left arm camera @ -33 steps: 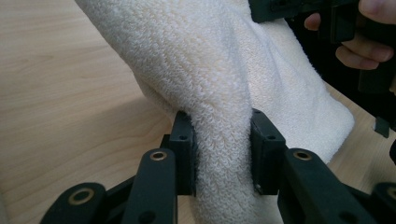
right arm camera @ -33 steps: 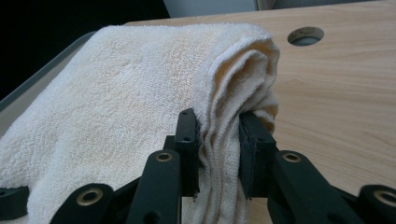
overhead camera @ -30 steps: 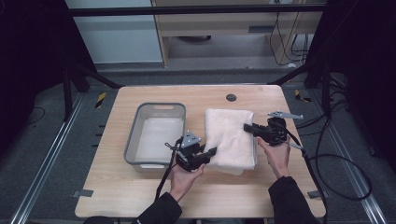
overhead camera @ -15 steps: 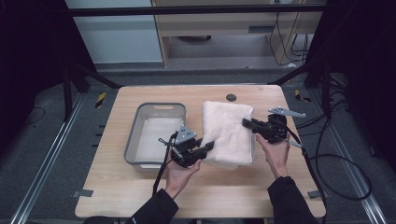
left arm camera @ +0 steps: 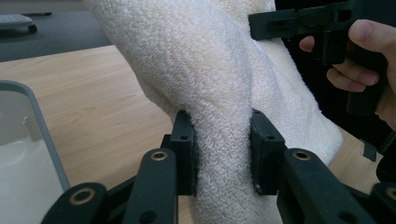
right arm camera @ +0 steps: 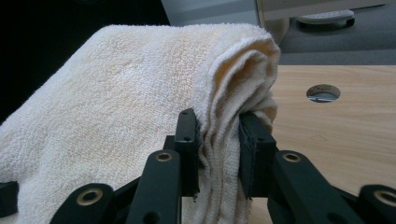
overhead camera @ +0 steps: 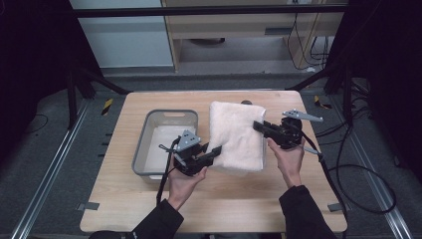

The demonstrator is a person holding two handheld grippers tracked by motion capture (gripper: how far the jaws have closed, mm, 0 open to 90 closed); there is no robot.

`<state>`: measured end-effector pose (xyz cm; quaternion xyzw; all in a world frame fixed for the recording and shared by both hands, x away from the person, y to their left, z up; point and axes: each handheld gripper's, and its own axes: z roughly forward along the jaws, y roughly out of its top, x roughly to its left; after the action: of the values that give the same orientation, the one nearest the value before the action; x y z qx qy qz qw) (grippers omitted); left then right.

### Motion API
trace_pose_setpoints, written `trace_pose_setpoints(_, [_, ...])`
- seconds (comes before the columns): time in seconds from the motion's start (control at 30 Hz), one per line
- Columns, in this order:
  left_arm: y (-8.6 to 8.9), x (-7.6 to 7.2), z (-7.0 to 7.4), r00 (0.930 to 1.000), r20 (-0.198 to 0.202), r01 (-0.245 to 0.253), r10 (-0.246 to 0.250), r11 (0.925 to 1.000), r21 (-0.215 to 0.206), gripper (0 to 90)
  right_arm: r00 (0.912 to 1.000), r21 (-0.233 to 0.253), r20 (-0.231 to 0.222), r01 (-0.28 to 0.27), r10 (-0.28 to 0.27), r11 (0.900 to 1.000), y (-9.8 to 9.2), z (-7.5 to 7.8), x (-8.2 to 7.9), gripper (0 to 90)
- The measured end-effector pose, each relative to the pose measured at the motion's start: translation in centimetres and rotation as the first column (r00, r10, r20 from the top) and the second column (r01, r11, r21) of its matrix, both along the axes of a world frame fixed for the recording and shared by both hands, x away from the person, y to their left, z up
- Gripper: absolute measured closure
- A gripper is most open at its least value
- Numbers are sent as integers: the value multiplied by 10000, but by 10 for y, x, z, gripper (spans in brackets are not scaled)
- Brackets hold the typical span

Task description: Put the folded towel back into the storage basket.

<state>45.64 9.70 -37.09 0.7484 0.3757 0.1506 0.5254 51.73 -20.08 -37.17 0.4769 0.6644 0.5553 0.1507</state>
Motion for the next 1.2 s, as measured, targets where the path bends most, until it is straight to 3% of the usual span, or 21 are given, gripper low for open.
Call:
trace_pose_setpoints(0.47, [21,-1,16,9991,331,-276,281,9995,-172,670,9989,-161,460,18,-11,9999,23,23,0,721])
trace_pose_setpoints(1.2, [56,0,31,9956,570,-715,743,9962,-495,671,9963,-234,852,-115,134,9997,60,45,4,721])
